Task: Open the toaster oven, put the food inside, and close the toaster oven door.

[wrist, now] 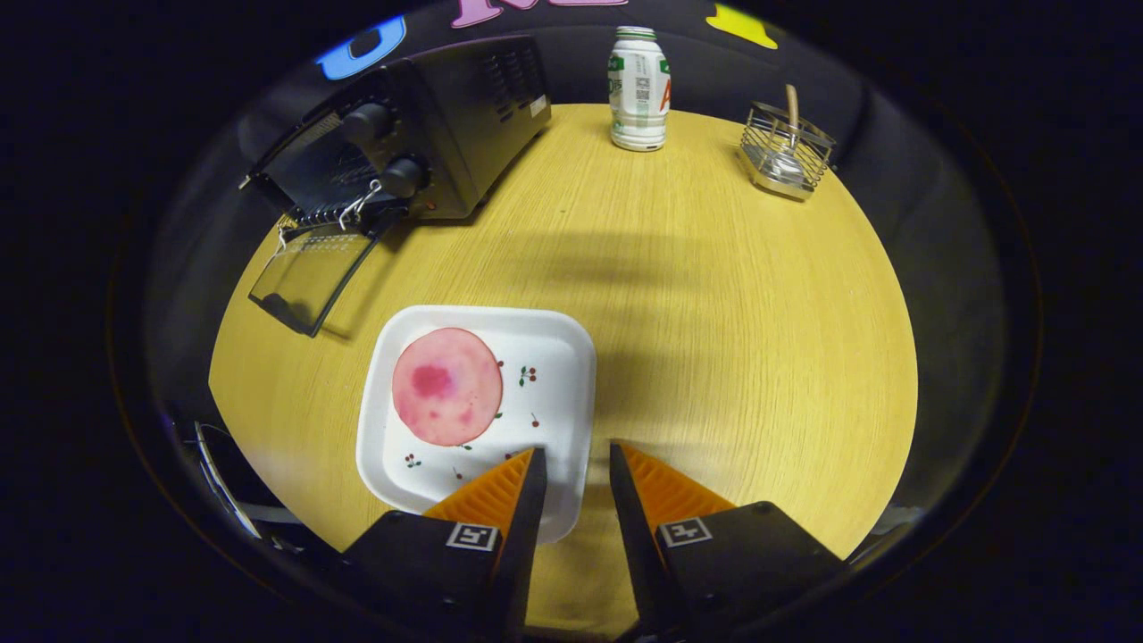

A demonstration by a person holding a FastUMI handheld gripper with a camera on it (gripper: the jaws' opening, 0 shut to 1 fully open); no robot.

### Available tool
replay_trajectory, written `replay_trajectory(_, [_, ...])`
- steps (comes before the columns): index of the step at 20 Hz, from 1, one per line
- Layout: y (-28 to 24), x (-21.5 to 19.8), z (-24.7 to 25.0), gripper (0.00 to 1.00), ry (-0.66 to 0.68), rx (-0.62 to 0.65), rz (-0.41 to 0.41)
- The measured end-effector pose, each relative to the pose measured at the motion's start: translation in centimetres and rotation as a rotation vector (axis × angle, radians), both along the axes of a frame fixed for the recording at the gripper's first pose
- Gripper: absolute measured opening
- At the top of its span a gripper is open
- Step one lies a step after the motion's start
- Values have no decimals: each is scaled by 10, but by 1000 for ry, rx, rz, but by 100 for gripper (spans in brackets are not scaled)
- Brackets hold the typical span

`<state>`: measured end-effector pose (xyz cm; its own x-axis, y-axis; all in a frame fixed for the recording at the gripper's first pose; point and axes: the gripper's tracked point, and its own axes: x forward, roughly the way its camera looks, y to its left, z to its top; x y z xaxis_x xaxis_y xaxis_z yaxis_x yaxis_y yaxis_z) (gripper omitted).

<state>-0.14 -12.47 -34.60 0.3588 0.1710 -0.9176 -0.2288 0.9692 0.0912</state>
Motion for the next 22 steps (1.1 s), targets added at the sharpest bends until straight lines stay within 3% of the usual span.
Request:
replay_trajectory(7, [8,-12,-1,51,34,-13,95])
replay_trajectory(14, [10,-9,-2,47,60,0,75])
replay_trajectory(15, [5,-13,3,47,86,12,26])
replay_trajectory(16, [6,-10,-8,19,102,32,-35])
replay_trajectory(22, [11,-12,-4,5,164,155,-116])
